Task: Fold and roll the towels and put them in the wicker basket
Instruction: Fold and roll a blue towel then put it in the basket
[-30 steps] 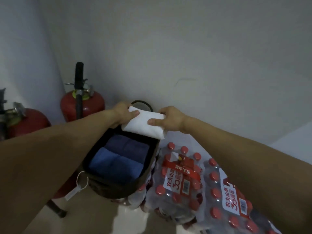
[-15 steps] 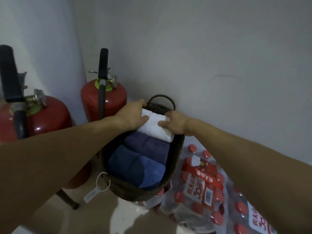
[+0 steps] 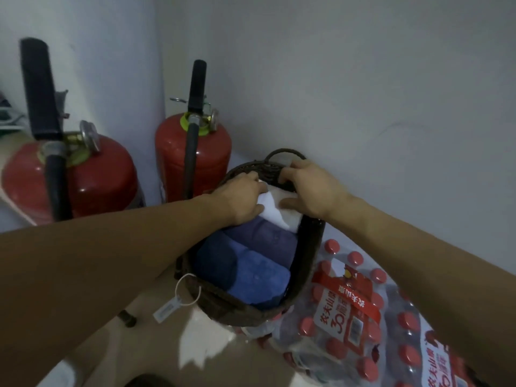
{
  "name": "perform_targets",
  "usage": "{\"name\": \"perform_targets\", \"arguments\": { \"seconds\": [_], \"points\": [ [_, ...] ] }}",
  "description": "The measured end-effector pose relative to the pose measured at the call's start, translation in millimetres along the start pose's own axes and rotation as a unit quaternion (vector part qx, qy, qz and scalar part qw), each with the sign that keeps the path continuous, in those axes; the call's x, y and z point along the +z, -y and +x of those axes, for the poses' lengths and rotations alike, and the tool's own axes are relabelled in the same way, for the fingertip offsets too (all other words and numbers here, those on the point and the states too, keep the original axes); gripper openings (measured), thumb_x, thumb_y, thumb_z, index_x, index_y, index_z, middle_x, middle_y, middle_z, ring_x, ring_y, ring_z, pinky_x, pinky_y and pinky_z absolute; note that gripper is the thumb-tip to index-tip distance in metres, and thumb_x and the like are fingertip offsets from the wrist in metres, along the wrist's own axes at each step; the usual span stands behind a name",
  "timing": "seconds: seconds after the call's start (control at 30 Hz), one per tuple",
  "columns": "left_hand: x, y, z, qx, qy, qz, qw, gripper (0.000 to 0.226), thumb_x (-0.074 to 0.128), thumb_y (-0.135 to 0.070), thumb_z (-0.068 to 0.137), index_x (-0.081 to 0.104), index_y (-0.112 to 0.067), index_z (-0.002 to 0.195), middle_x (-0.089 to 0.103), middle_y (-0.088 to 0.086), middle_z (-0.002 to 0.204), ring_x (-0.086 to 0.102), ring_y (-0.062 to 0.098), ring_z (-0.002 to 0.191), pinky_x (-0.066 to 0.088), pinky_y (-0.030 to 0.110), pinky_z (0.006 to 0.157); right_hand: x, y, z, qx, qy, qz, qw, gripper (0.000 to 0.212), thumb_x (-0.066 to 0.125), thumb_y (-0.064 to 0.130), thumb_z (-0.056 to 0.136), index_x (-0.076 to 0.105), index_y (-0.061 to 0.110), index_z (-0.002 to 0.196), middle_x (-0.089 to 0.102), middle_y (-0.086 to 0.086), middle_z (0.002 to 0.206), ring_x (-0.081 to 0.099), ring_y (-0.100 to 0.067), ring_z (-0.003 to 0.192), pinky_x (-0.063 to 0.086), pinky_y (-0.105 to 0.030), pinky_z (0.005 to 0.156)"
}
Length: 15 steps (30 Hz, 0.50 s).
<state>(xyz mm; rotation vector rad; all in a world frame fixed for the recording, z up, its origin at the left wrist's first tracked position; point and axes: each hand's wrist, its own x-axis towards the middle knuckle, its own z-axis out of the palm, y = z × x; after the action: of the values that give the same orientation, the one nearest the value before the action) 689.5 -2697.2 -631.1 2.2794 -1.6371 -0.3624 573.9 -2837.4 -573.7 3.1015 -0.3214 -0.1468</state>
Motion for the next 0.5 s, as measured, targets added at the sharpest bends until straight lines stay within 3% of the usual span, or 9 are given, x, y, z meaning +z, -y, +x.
{"name": "perform_targets", "arguments": {
  "seconds": [0.13,0.23,0.37,0.5],
  "points": [
    [5.6,-0.1,1.4,0.026,-0.023,0.050,0.998,0.048,0.057,-0.033,0.092,0.048,-0.017,0.137,0.040,0.011,0.132,0.038,0.029,0.121,0.035,0.041,0.102,8.2,-1.5,-6.2,0.024,0.089,-0.043,0.995,0.070,0.085,0.046,0.066,0.060,0.019,0.126,0.063,-0.007,0.117,0.059,-0.025,0.103,0.041,-0.026,0.080],
    [11.2,0.8,1.2,0.037,-0.024,0.050,0.998,0.051,0.055,-0.031,0.093,0.044,-0.017,0.140,0.034,0.008,0.139,0.033,0.027,0.127,0.033,0.041,0.105,18.5,0.6,-5.6,0.047,0.103,-0.021,0.993,0.072,0.087,0.041,0.065,0.054,0.018,0.125,0.063,-0.007,0.115,0.058,-0.025,0.100,0.045,-0.031,0.081],
    [9.1,-0.7,8.2,0.014,0.023,0.028,0.999,0.050,0.054,-0.030,0.094,0.041,-0.019,0.141,0.036,0.010,0.142,0.033,0.029,0.129,0.033,0.042,0.108,20.9,0.7,0.7,0.056,0.126,-0.018,0.990,0.072,0.089,0.039,0.063,0.050,0.017,0.120,0.061,-0.006,0.113,0.051,-0.019,0.089,0.041,-0.030,0.074],
    [-3.4,-6.3,19.1,-0.041,0.085,-0.009,0.995,0.054,0.061,-0.030,0.090,0.042,-0.021,0.140,0.037,0.009,0.144,0.036,0.029,0.130,0.032,0.037,0.107,8.9,-1.1,-1.3,0.066,0.167,0.010,0.984,0.075,0.089,0.037,0.063,0.051,0.018,0.125,0.058,-0.003,0.114,0.048,-0.017,0.091,0.040,-0.027,0.076]
  ]
}}
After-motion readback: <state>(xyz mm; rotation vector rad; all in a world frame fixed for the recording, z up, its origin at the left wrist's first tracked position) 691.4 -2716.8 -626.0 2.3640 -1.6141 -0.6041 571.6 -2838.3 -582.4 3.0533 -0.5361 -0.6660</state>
